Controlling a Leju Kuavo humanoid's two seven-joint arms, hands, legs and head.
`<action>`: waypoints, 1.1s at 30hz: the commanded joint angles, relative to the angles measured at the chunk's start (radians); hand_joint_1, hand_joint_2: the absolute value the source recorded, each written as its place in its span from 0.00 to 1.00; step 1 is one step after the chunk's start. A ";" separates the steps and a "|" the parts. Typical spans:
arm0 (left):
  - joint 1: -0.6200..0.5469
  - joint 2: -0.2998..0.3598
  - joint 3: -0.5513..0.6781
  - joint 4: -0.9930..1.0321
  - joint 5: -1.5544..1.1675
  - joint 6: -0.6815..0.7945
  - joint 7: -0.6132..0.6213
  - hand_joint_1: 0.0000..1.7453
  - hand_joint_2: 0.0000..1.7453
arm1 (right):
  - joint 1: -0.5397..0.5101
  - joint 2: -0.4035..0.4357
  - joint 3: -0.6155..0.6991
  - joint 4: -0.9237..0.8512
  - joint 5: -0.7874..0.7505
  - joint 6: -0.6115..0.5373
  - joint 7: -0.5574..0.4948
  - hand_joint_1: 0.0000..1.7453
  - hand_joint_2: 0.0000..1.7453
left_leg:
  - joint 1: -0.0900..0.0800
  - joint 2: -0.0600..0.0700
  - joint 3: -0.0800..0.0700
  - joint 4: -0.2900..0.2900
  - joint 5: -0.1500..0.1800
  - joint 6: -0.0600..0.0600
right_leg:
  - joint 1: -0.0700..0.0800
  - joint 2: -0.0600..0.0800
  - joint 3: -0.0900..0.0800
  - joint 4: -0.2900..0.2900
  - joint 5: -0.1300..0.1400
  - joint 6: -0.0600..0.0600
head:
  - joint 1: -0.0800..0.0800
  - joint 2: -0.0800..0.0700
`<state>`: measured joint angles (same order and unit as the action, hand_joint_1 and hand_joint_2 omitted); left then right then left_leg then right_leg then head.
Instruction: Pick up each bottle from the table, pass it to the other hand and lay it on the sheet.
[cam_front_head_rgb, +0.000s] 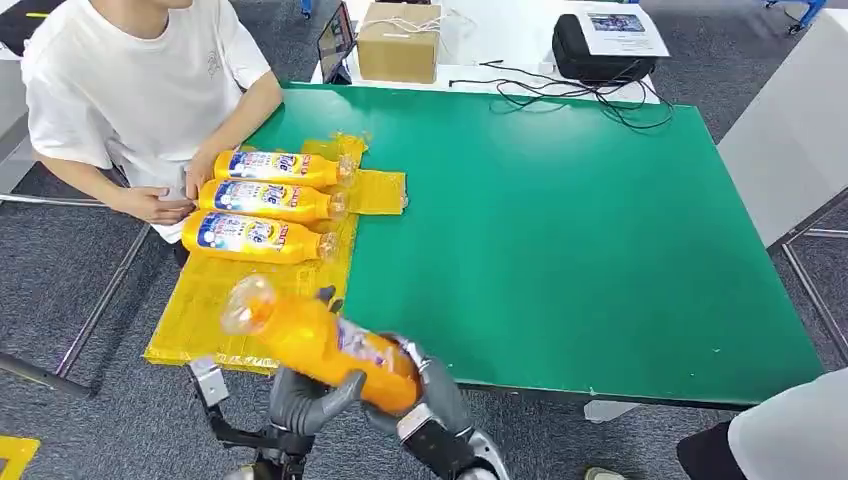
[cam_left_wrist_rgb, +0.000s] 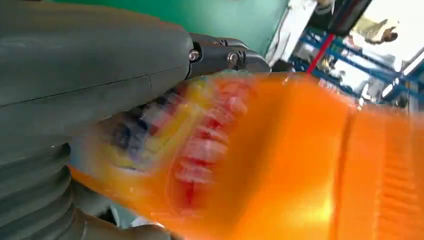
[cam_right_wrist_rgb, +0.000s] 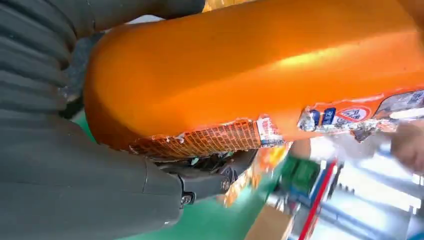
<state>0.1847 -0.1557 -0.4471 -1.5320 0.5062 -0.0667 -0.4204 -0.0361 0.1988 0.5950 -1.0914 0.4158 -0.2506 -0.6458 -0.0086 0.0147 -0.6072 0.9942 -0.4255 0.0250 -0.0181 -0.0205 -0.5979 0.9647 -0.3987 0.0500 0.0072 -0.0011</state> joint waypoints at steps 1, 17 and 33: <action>-0.059 0.034 -0.036 0.031 0.020 -0.024 -0.010 0.00 1.00 | -0.068 -0.016 0.094 0.156 -0.017 0.026 0.004 1.00 1.00 | 0.002 -0.001 0.007 -0.001 -0.002 -0.002 | 0.002 0.002 0.007 -0.002 -0.002 -0.003 | -0.001 0.000; -0.098 0.019 -0.058 0.108 0.030 -0.074 -0.006 1.00 1.00 | -0.046 -0.028 0.103 0.100 -0.051 0.070 -0.011 1.00 1.00 | 0.002 -0.003 0.005 -0.001 -0.001 -0.002 | 0.001 0.000 0.005 -0.001 -0.002 -0.002 | -0.001 0.000; -0.102 0.015 -0.011 0.117 0.093 -0.137 0.029 1.00 1.00 | -0.054 0.000 0.046 0.044 -0.114 0.032 -0.002 0.00 0.00 | 0.002 -0.002 0.004 0.000 -0.001 -0.002 | 0.001 0.000 0.004 0.000 -0.002 -0.002 | -0.001 0.000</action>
<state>0.1225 -0.1480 -0.4589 -1.4748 0.5756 -0.1709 -0.4131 -0.0716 0.1972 0.6470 -1.0384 0.3204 -0.1892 -0.6413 -0.0085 0.0150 -0.6073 0.9942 -0.4255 0.0249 -0.0179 -0.0206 -0.5983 0.9648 -0.3987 0.0498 0.0065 -0.0011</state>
